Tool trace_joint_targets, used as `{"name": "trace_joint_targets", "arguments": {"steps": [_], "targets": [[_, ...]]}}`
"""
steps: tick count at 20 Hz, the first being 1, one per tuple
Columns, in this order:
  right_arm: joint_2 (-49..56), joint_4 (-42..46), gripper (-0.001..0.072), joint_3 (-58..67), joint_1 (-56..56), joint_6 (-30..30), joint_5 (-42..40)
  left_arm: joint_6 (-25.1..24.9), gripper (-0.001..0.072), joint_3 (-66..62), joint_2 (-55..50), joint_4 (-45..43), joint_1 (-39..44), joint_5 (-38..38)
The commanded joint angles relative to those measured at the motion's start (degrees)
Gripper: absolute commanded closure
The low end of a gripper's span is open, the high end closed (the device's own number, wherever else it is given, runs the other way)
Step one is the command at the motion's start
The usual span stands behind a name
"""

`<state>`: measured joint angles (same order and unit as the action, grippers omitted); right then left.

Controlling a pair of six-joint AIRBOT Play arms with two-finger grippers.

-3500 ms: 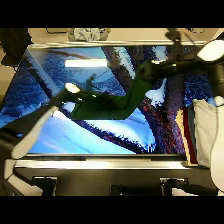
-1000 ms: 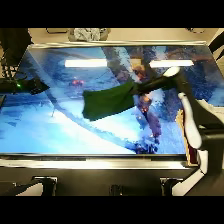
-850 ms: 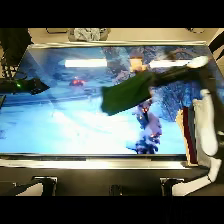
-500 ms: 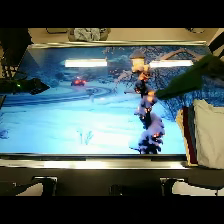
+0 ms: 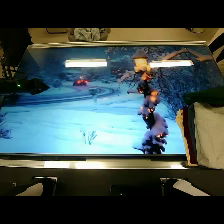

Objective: Fold the shirts.

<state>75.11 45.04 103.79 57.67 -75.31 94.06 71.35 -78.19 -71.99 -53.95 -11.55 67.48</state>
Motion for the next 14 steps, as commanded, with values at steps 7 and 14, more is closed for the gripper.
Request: {"name": "trace_joint_targets", "arguments": {"steps": [7, 14], "targets": [[-9.94, 27.96, 0.0672, -13.49, 6.51, 5.57, 12.04, -0.48, 0.0682, 0.02, -0.09, 0.0, -0.02, -2.99], [-17.14, 47.17, 0.0672, -40.63, 5.66, 11.91, 9.94, -0.48, 0.0683, 0.02, -0.07, 1.03, -0.02, -3.04]]}}
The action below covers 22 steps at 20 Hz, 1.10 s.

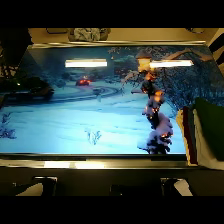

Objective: Fold the shirts.

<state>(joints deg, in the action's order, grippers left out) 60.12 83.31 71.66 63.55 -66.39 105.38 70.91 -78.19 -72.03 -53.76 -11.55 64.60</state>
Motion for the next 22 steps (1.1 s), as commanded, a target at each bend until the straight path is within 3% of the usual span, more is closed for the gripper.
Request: {"name": "trace_joint_targets", "arguments": {"steps": [1, 2, 3, 4, 7, 10, 12, 13, 14, 15, 16, 17, 18, 19, 20, 22], "targets": [[-2.12, 8.61, 0.067, -9.31, -0.22, 2.86, -2.75, -0.04, 0.0683, 0.02, -0.02, 1.2, -0.02, -0.15], [-2.14, 8.48, 0.0603, -9.38, -0.22, 1.79, -4.61, -0.02, 0.0683, 0.02, -0.02, 1.29, -0.02, -0.13], [-2.14, 8.2, 0.0225, -9.35, -0.22, 1.25, -6.47, -0.02, 0.0682, 0.02, -0.02, 1.29, -0.02, -0.09], [-2.14, 6.82, 0.0017, -9.29, -0.22, 2.71, -8.22, -0.02, 0.0683, 0.0, -0.02, 1.31, -0.02, -0.07], [-2.14, -0.24, 0.0011, -2.23, -0.24, 8.09, -16.2, -0.02, 0.0684, -1.49, 0.07, 4.02, -0.02, 1.29], [-2.14, -11.78, 0.0027, 12.59, -4.79, 10.23, -35.32, 0.44, 0.0686, -9.27, -0.02, 1.09, 1.53, -0.04], [-1.95, -10.93, 0.0044, 18.67, -17.03, 10.45, -45.11, 9.25, 0.0687, -15.45, -1.07, -13.44, 5.66, -4.68], [-1.44, -9.2, 0.0084, 19.32, -25.18, 9.73, -45.94, 14.62, 0.0687, -17.66, -2.38, -22.97, 8.63, -5.53], [-0.24, -6.62, 0.0147, 19.02, -33.79, 8.13, -44.04, 17.35, 0.0685, -18.34, -3.61, -30.12, 11.54, -5.49], [1.84, -3.48, 0.0156, 18.64, -41.77, 5.16, -40.24, 18.27, 0.0683, -18.14, -4.81, -34.67, 14.19, -3.93], [5.03, -0.46, 0.0141, 18.34, -49.48, 0.17, -34.93, 18.27, 0.0636, -18.14, -6.64, -37.0, 16.5, 0.9], [8.68, 0.04, 0.0048, 18.32, -55.1, -2.49, -29.38, 18.62, 0.0362, -18.08, -8.81, -37.38, 18.21, 7.87], [12.9, -1.27, 0.0002, 18.32, -59.91, -2.19, -23.8, 22.18, -0.0013, -17.0, -10.82, -37.35, 19.37, 15.45], [16.63, -3.54, 0.0002, 18.32, -63.17, -1.14, -19.08, 22.4, -0.0013, -14.47, -11.76, -37.33, 20.04, 21.18], [20.22, -6.51, 0.0002, 18.32, -65.72, 1.18, -15.04, 21.92, -0.0013, -10.08, -10.97, -37.31, 20.65, 21.68], [24.46, -8.28, 0.0002, 18.32, -69.4, 1.22, -12.9, 22.51, -0.0013, 0.72, -5.4, -37.33, 21.09, 14.23]]}}
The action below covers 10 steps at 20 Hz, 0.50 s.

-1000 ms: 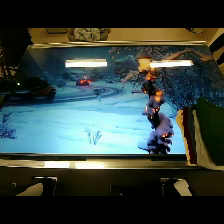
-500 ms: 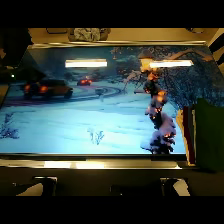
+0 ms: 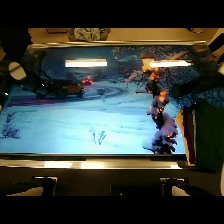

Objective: Fold the shirts.

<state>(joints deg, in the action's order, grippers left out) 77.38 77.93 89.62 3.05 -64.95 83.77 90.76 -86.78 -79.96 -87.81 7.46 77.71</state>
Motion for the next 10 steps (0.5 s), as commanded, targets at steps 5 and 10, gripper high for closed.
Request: {"name": "trace_joint_targets", "arguments": {"steps": [5, 10], "targets": [[9.16, 0.55, 0.0004, 0.37, -12.24, -0.63, 4.83, 3.74, -0.0013, 17.84, 9.49, -3.32, 1.79, -8.5], [9.16, 0.83, 0.001, 0.37, -12.24, -0.63, 4.79, 3.78, -0.0013, 17.84, 9.22, -3.28, 1.79, -8.33]]}}
